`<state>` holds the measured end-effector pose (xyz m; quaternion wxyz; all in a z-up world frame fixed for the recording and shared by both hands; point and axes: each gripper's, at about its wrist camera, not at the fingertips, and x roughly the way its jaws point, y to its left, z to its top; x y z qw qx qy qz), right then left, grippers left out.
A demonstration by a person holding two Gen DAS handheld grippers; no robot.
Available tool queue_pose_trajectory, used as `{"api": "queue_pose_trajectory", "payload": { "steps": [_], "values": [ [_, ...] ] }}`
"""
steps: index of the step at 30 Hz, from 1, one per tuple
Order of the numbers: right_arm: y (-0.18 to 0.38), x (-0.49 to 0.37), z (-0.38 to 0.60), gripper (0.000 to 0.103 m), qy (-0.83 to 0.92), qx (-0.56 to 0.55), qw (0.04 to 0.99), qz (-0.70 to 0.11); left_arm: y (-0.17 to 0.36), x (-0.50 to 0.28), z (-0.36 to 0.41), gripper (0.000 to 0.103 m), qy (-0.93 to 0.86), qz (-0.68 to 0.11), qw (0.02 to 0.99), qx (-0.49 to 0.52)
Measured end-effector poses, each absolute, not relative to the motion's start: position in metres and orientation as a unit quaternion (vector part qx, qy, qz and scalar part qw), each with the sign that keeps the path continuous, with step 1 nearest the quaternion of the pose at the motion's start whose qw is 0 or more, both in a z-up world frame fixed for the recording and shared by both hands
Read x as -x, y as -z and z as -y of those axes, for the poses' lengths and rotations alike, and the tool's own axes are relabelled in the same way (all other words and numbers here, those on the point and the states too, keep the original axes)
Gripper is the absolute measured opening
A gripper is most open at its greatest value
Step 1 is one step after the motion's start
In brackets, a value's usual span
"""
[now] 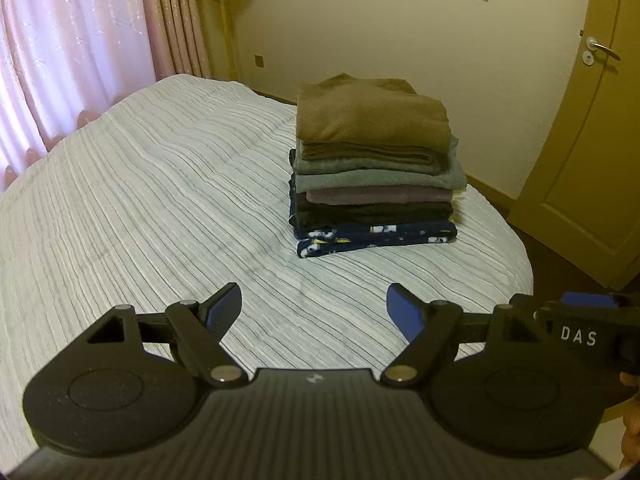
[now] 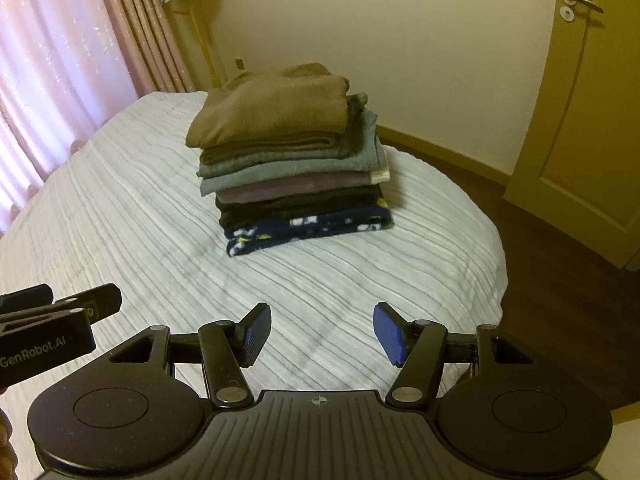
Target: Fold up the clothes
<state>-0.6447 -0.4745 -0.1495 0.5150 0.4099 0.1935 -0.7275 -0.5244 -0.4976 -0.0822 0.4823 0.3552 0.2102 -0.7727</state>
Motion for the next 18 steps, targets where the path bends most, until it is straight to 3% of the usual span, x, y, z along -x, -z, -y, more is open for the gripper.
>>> {"api": "queue_pose_trajectory", "payload": {
  "steps": [18],
  "values": [
    [0.175, 0.649, 0.516, 0.06, 0.717, -0.432, 0.501, -0.219, 0.108, 0.533, 0.542, 0.077, 0.766, -0.243, 0.461, -0.377]
  ]
}}
